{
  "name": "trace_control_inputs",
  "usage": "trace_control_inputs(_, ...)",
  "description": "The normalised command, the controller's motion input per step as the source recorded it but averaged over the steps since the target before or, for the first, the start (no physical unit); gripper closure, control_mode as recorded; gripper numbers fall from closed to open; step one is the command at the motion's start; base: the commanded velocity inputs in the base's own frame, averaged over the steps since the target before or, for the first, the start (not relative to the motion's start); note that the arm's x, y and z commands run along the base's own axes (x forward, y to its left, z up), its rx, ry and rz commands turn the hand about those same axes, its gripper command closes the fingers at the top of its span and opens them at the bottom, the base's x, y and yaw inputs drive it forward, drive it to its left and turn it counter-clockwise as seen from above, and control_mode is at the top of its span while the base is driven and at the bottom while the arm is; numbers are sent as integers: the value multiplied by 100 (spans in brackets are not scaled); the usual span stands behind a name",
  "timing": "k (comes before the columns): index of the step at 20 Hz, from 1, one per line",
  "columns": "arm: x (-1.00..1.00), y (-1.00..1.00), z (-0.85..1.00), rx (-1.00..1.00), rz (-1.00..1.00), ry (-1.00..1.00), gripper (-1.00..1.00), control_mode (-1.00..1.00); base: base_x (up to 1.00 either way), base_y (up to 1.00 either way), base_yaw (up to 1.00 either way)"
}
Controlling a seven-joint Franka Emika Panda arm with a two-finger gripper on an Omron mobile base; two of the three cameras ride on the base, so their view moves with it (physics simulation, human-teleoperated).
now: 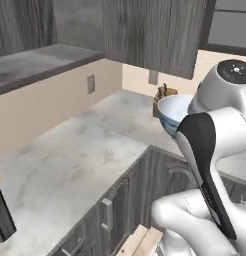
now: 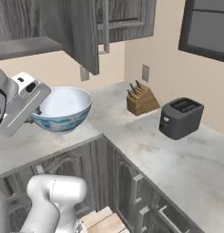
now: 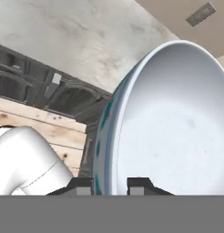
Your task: Pick up the bowls from the cabinet and place each bowl in front of a stool on the dining counter.
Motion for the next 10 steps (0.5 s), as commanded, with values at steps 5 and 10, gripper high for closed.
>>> trace_control_inputs(5, 0, 0, 0, 0, 0, 0, 100, 100, -2, 0, -100)
trace_control_inputs(10, 0, 0, 0, 0, 0, 0, 100, 100, 0, -1, -100)
